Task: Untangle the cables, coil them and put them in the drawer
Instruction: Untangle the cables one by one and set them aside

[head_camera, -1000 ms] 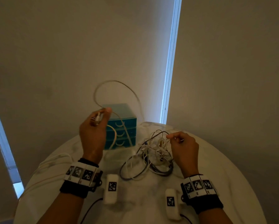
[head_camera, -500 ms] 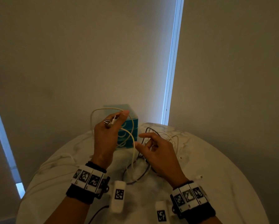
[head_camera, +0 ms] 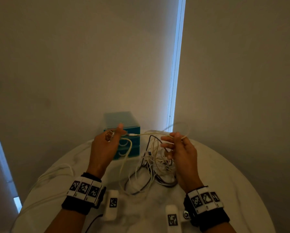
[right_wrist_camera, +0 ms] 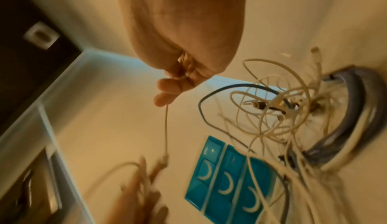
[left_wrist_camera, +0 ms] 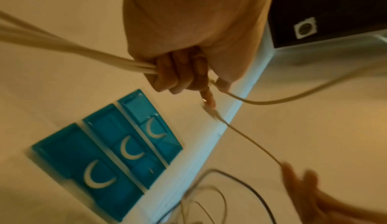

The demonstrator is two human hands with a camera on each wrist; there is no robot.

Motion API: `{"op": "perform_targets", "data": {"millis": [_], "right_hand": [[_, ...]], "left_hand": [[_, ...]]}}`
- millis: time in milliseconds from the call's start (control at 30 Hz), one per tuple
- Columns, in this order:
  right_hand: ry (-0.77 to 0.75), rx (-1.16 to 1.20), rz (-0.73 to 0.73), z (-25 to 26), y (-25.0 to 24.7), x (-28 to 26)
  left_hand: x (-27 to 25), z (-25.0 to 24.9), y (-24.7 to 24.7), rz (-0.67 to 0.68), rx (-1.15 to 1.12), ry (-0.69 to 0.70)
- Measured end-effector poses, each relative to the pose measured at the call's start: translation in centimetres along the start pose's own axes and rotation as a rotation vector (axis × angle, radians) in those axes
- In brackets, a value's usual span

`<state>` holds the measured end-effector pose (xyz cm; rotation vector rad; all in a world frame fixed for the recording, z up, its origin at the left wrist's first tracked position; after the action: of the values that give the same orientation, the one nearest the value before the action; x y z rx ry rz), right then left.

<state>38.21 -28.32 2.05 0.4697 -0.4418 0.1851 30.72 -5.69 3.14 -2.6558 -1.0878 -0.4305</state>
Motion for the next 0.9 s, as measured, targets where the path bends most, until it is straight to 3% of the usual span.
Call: {"op": "perform_targets", "data": {"millis": [133,267,400,533,733,900], "right_hand": [[0.045,0.199,-0.024,-0.2,-0.2,0.1],[0.108,0.166,0.092,-0.6,1.2,-0.9],[0.122,0.011,0.217,-1.5,2.4,-2.2],[0.104,-0.150,0.366,-2.3,2.9,-2.5],[0.144,-0.317,0.477,-2.7,2.3,-2.4],[0.092,-0.400,0.492,-2.5,2.3,-2.4]], "left_hand": [[0.9,1.6,-0.5,-0.046,-0.020,-0.089],[0.6,0.9,1.5,0.146,-0.219,-0.226],[-0.1,-0.6,2.8,0.265,-0.354,-0.232],[-1.2,-0.8,2.5,0.204,-0.215,-0.152],[-0.5,-0.2,1.7,0.050,-0.242,-0.129],[0.0,0.2,1.5,0.093,-0.286,-0.098]]}}
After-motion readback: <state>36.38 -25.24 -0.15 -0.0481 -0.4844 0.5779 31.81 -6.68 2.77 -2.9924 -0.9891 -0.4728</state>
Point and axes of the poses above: each hand's wrist, its own x-axis towards the middle knuckle, its own y-axis out of the palm, z = x × y, the point moved 1 cm from there along x, towards the middle knuckle, and after that the axes turned 6 degrees about -y, right-handed, at the moved point
